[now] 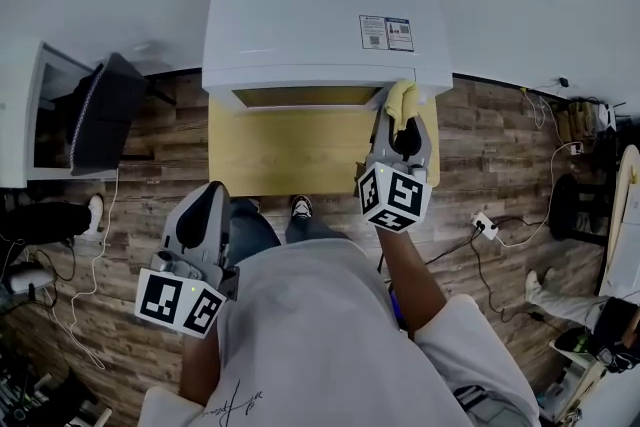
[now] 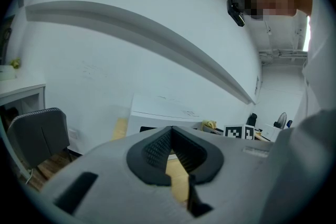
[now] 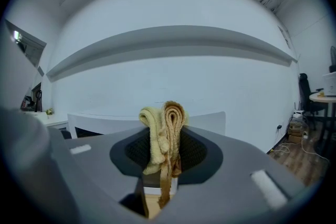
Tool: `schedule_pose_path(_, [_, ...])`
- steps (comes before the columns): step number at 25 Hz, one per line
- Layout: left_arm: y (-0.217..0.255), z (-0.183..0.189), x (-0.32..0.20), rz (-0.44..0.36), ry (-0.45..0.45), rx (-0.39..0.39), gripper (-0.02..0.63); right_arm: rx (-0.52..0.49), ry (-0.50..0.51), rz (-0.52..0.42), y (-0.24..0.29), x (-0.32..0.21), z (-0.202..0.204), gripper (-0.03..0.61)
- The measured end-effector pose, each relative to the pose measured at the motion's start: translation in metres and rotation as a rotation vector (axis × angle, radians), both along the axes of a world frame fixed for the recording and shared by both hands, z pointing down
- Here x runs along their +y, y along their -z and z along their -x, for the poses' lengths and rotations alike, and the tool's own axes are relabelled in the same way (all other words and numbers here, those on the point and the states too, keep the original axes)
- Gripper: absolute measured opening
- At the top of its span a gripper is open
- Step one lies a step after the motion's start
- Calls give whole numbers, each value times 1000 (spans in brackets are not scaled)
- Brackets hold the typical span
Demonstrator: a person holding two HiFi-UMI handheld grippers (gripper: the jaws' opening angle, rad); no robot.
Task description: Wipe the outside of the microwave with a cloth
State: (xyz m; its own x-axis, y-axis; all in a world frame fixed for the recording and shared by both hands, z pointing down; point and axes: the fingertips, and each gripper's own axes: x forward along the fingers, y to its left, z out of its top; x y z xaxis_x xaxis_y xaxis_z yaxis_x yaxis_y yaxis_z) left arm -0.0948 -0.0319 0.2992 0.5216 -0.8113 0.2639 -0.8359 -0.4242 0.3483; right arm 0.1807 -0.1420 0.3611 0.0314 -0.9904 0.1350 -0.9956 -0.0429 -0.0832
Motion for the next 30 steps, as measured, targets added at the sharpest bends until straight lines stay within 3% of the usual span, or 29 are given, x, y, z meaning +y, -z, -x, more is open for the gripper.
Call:
schedule_pose_path(20, [-10, 40, 10, 39, 70, -10, -9, -83, 117, -28, -10, -7, 91, 123])
schedule_pose_path(30, [-16, 52, 9, 64, 92, -19, -9, -80, 296, -10, -24, -9, 158, 123])
